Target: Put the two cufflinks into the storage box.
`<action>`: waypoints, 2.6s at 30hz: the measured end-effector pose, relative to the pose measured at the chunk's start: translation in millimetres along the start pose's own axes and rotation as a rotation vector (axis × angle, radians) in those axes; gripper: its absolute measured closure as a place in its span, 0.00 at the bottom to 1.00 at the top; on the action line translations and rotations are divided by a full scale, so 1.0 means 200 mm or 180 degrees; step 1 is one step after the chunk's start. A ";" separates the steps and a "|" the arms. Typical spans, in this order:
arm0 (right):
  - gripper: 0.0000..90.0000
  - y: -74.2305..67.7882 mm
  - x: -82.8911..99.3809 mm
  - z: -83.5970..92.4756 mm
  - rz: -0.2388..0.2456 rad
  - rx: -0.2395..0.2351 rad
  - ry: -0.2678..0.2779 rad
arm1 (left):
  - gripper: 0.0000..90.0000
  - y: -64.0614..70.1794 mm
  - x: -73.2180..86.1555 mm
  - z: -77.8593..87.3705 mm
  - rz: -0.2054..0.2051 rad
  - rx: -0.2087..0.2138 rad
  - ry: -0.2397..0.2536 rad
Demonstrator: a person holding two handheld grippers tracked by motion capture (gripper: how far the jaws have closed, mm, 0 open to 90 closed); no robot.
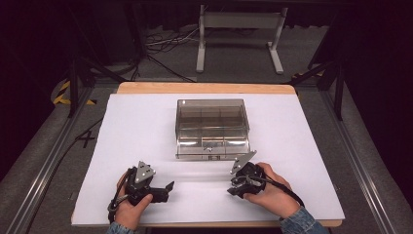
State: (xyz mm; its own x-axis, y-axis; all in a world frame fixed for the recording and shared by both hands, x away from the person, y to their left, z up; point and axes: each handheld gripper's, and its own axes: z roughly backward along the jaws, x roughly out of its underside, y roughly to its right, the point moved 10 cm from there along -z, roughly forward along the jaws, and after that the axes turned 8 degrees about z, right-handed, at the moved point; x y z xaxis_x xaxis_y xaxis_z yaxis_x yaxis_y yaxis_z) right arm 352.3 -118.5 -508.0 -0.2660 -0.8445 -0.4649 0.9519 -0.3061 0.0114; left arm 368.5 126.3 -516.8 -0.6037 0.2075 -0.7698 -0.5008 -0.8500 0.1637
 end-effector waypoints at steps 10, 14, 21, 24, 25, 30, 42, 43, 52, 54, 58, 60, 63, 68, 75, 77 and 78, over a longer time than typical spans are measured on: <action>0.69 -0.01 0.00 -0.02 0.0133 0.0086 -0.0107 | 0.00 0.00 0.00 0.00 -0.0003 0.0008 -0.0016; 0.69 -0.02 0.00 -0.02 0.0199 0.0144 -0.0145 | 0.00 0.00 0.00 0.00 -0.0007 0.0003 -0.0022; 0.69 -0.02 0.00 -0.02 0.0225 0.0187 -0.0162 | 0.00 0.01 0.00 0.00 -0.0002 0.0003 -0.0021; 0.70 -0.02 -0.01 -0.02 0.0218 0.0180 -0.0176 | 0.00 0.01 0.00 0.00 -0.0003 0.0003 -0.0019; 0.70 -0.02 -0.01 -0.02 0.0218 0.0180 -0.0176 | 0.00 0.01 0.00 0.00 -0.0006 0.0004 -0.0022; 0.73 -0.02 -0.03 0.00 0.0176 0.0139 -0.0073 | 0.00 0.01 0.00 0.00 -0.0001 0.0001 -0.0019; 0.73 -0.01 -0.05 0.04 0.0153 0.0104 -0.0043 | 0.00 0.00 0.00 -0.01 -0.0005 -0.0004 -0.0010; 0.73 -0.01 -0.06 0.05 0.0151 0.0083 -0.0032 | 0.00 0.00 0.00 -0.01 -0.0002 -0.0005 -0.0005; 0.73 -0.02 -0.13 0.14 0.0196 -0.0019 0.0117 | 0.00 0.00 0.00 0.00 -0.0005 0.0010 -0.0025; 0.73 -0.01 -0.15 0.16 0.0220 -0.0021 0.0130 | 0.00 0.00 0.00 0.00 -0.0001 0.0004 -0.0018; 0.73 -0.01 -0.17 0.19 0.0237 -0.0027 0.0152 | 0.00 0.00 0.00 0.00 -0.0001 0.0005 -0.0018; 0.73 0.00 -0.18 0.21 0.0257 -0.0028 0.0166 | 0.00 0.00 0.00 0.00 -0.0001 0.0005 -0.0016; 0.73 0.00 -0.20 0.23 0.0261 -0.0042 0.0183 | 0.00 0.00 0.00 0.00 0.0001 0.0006 -0.0019; 0.73 0.01 -0.23 0.27 0.0289 -0.0061 0.0207 | 0.00 0.00 0.00 0.00 0.0011 0.0004 0.0006; 0.73 0.04 -0.29 0.33 0.0311 -0.0120 0.0257 | 0.00 0.00 0.00 0.00 0.0006 0.0002 0.0009; 0.73 0.04 -0.30 0.34 0.0294 -0.0140 0.0252 | 0.00 0.00 0.00 0.00 0.0006 0.0004 0.0004; 0.73 0.05 -0.31 0.34 0.0311 -0.0143 0.0268 | 0.00 0.00 0.00 0.00 0.0006 0.0004 0.0004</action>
State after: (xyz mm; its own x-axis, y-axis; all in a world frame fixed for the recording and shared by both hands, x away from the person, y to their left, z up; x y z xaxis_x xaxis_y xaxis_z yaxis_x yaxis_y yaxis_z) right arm 366.9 -99.5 -418.7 -0.1599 -0.8289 -0.5361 0.9790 -0.2027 0.0215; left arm 368.7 125.8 -516.8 -0.6037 0.2053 -0.7703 -0.5004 -0.8498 0.1657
